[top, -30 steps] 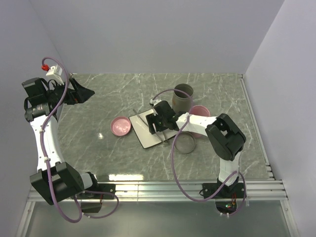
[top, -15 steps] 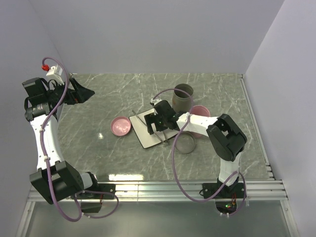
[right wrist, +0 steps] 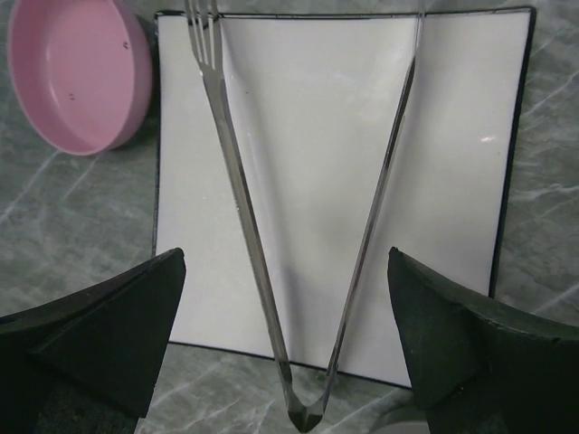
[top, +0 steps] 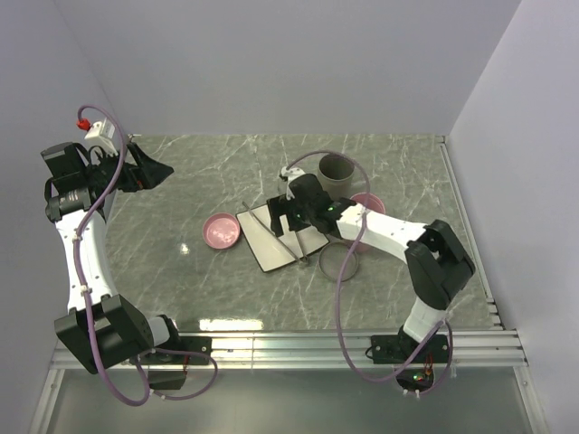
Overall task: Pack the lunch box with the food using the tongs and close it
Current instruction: Place the clamp on the plate, then pick up the box lid from the center of the board.
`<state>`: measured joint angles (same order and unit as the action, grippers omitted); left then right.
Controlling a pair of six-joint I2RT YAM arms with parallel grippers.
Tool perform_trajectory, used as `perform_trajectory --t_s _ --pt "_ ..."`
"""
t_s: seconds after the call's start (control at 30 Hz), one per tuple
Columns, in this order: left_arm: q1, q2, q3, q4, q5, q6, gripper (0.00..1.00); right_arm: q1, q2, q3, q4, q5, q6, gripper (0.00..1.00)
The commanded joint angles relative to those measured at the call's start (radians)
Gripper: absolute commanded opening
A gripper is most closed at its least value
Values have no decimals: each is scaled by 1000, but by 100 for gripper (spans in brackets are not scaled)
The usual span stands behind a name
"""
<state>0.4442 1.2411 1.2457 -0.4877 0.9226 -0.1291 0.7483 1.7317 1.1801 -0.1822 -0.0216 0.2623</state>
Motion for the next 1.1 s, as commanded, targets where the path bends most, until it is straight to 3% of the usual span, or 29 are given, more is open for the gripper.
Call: perform_trajectory --t_s 0.0,0.1,0.33,0.53,0.67,0.87,1.07 --pt "-2 -19 41 -12 -7 26 99 -1 -112 62 -17 20 -23 100" --pt "-1 -6 52 -55 -13 45 99 -10 -184 88 -46 15 -46 100" --pt "-2 44 64 -276 18 349 100 -52 -359 125 -155 -15 -159 100" --pt "-2 72 8 -365 38 534 99 -180 -478 116 -290 -237 -245 100" --pt "-2 58 -26 -388 68 632 100 -266 -589 37 -394 -414 -469 100" --pt "-65 -8 -130 -341 9 767 99 -326 -727 -46 -548 -471 -656 100" --pt "-205 -25 -296 -336 -145 1193 93 -349 -742 -59 -597 -504 -666 100"
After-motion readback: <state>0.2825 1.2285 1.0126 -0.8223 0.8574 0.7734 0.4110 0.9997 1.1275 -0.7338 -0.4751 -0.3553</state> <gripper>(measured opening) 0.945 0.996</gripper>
